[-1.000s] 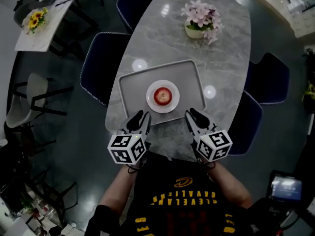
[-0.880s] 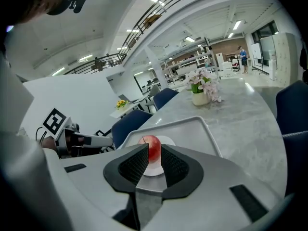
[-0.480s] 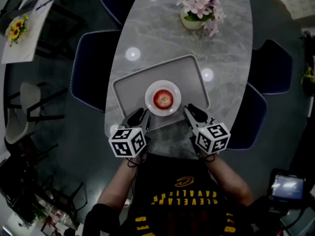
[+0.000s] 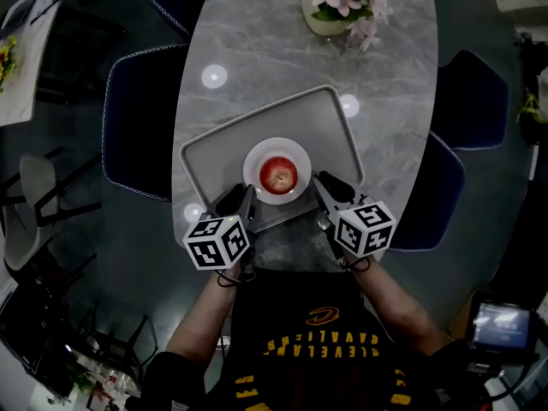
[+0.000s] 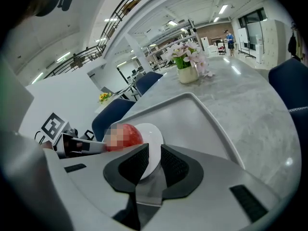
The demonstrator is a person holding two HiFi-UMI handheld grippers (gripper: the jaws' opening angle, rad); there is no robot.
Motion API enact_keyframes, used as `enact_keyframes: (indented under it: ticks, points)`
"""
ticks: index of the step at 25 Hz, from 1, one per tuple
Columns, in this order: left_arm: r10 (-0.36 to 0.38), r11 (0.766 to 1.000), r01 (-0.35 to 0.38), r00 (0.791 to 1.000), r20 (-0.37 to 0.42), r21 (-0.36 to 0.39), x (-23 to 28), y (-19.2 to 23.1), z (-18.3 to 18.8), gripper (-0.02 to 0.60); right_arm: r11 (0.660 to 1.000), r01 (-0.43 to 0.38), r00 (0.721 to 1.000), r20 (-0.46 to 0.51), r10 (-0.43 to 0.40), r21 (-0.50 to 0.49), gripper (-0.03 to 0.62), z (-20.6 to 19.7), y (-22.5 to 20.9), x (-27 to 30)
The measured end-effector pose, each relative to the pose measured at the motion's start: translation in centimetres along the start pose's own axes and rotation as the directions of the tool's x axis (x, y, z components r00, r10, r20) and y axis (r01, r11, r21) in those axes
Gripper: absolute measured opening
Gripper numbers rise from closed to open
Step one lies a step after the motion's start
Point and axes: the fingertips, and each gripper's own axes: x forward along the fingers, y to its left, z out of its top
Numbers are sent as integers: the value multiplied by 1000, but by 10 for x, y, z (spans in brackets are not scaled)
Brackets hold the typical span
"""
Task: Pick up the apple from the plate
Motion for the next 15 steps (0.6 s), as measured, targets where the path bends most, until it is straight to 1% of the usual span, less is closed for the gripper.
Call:
enact_keyframes:
  ticks: [8,12,15]
  points:
    - [-1,999,0,999,-34,-35,-1,7,-5,98,1000,2,998,-63,-1,15,80,-9,3,16]
    - [-20,998,17,998,-57,-57,0,6,-11,98,999,18,996,-93,-14,37,80,-12,1,21]
    - [-24,997,19,998,-65,-76,3,6,-13,98,999,16,994,-108,-12,32,80,-12,0,23]
